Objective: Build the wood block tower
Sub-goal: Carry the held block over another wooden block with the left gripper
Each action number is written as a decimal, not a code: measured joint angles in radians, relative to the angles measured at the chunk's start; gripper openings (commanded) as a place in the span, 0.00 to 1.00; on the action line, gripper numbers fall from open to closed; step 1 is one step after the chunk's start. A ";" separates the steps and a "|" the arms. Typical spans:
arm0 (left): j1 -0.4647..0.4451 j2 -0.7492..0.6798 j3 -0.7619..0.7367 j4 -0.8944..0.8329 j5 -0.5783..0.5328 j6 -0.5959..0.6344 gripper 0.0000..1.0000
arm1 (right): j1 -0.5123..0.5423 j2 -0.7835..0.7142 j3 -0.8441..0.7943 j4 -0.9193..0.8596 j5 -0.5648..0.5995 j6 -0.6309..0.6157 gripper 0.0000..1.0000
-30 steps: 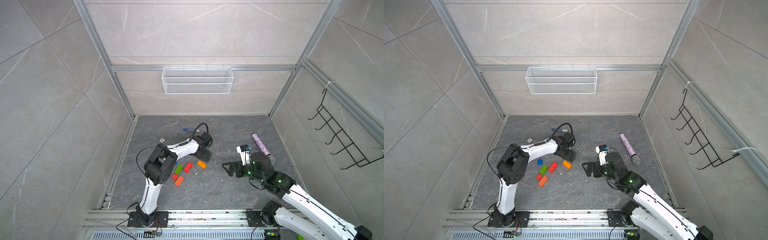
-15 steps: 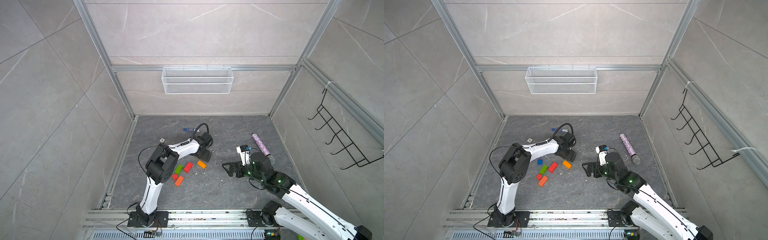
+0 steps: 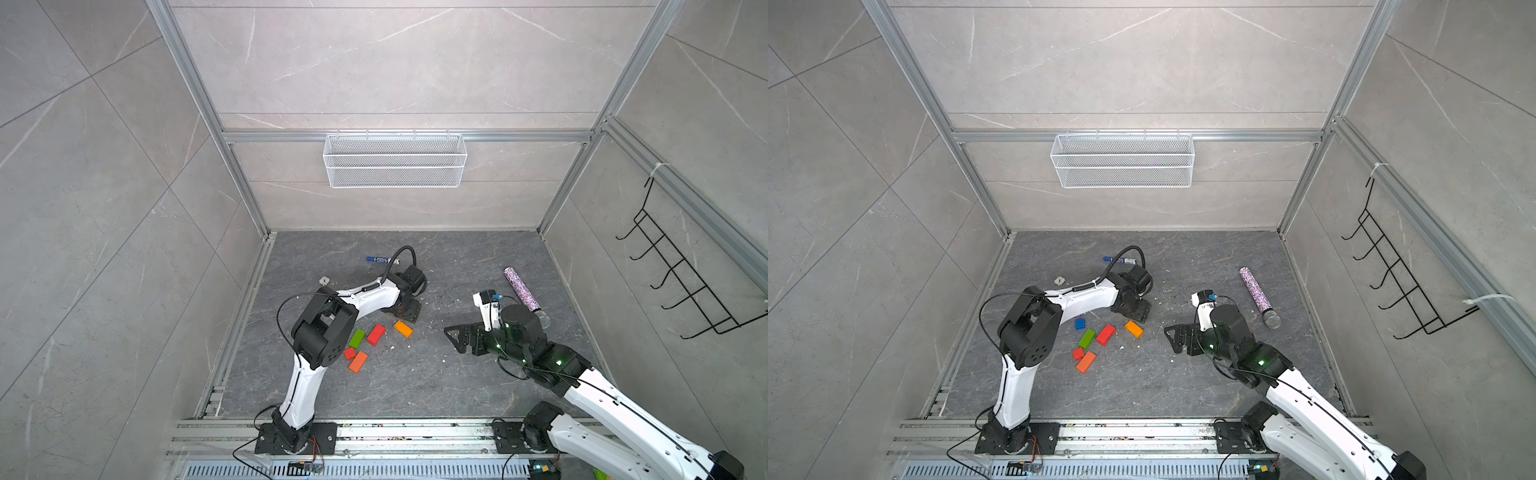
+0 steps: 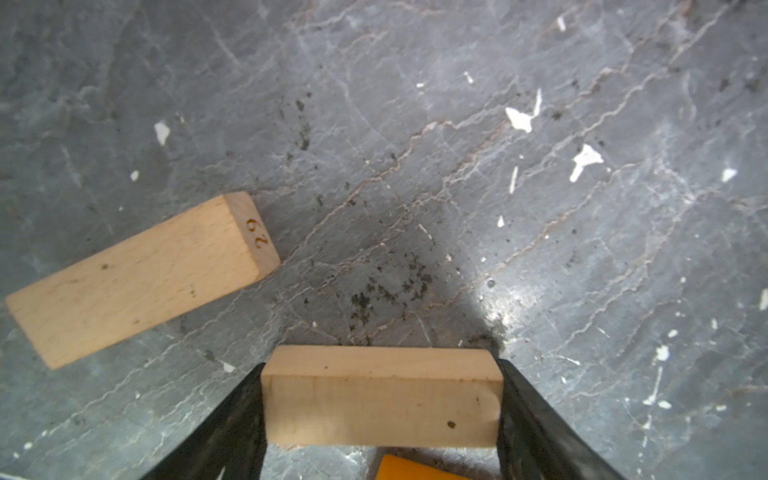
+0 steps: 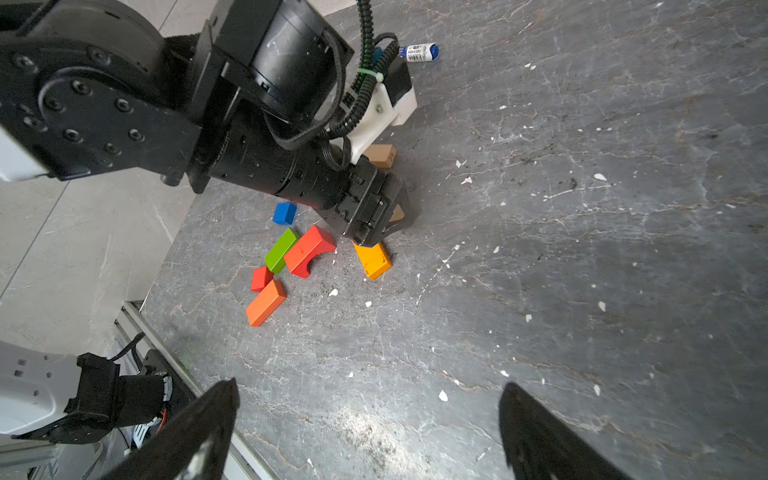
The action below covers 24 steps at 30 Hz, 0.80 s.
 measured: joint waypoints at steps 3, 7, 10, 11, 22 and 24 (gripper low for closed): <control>-0.003 -0.017 -0.021 -0.006 -0.024 -0.067 0.59 | 0.000 0.000 0.000 0.000 0.000 0.000 0.99; -0.003 -0.045 -0.035 -0.038 -0.060 -0.163 0.58 | 0.000 0.000 0.000 0.000 0.000 0.000 0.99; -0.003 -0.064 -0.039 -0.053 -0.085 -0.225 0.58 | 0.000 0.000 0.000 0.000 0.000 0.000 0.99; -0.003 -0.069 -0.040 -0.058 -0.096 -0.243 0.58 | 0.000 0.000 0.000 0.000 0.000 0.000 0.99; 0.011 -0.080 -0.042 -0.092 -0.135 -0.323 0.58 | 0.002 0.000 0.000 0.000 -0.001 0.000 0.99; 0.023 -0.080 -0.042 -0.092 -0.132 -0.323 0.58 | 0.002 0.000 0.000 0.000 -0.001 0.000 0.99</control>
